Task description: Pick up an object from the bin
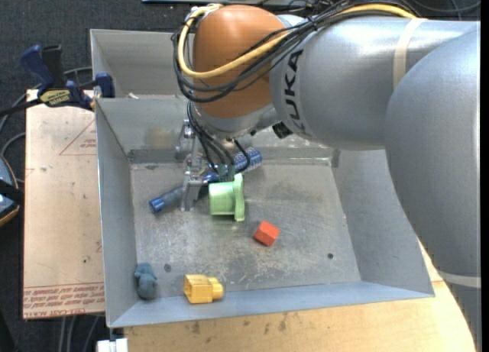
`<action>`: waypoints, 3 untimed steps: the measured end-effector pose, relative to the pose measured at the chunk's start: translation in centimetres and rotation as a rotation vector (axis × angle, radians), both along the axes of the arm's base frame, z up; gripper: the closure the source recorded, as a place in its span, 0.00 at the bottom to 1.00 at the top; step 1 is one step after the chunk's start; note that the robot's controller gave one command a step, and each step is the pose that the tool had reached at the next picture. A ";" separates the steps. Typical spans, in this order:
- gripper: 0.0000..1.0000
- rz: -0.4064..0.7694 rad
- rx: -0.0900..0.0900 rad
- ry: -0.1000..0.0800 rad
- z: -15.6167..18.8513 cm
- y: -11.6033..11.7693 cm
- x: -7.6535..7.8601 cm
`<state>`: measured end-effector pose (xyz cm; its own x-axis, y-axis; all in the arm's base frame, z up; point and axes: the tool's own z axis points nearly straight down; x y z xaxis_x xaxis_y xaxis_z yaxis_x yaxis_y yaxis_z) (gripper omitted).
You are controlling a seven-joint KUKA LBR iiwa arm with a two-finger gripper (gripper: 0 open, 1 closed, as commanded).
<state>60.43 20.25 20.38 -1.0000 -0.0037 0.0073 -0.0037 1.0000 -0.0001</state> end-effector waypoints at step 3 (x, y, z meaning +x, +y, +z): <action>1.00 0.348 0.004 -0.017 4.4 -0.6 4.8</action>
Offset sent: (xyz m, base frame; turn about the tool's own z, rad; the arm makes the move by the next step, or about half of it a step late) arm 0.0367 -0.0110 -0.1288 -0.1278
